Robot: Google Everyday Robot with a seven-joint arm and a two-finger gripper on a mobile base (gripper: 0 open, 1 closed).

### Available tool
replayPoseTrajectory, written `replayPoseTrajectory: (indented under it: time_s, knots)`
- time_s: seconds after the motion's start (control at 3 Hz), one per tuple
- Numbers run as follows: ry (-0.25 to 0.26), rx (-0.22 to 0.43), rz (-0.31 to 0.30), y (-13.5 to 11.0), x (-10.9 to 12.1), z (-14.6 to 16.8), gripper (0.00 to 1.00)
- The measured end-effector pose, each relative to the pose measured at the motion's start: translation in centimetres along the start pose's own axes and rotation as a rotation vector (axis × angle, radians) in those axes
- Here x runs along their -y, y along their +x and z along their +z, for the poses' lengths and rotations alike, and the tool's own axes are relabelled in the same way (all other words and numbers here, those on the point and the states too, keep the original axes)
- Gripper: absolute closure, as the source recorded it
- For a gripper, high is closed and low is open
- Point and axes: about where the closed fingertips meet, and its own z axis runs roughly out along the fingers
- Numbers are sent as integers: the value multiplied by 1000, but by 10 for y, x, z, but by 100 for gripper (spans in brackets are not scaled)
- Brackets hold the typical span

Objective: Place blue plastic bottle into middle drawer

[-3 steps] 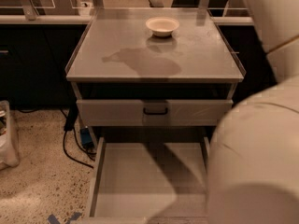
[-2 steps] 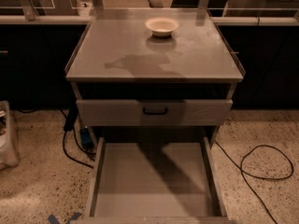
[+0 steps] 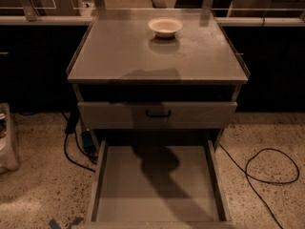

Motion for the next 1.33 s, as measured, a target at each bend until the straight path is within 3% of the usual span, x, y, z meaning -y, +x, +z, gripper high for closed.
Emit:
replayPoseTrajectory:
  time_s: [0.33, 0.67, 1.0, 1.33]
  knots:
    - [1, 1, -1, -1, 0, 0, 100]
    - [-5, 1, 3, -2, -17, 5, 100]
    - [19, -5, 26, -7, -51, 3, 100]
    - [22, -28, 56, 5, -96, 7, 100]
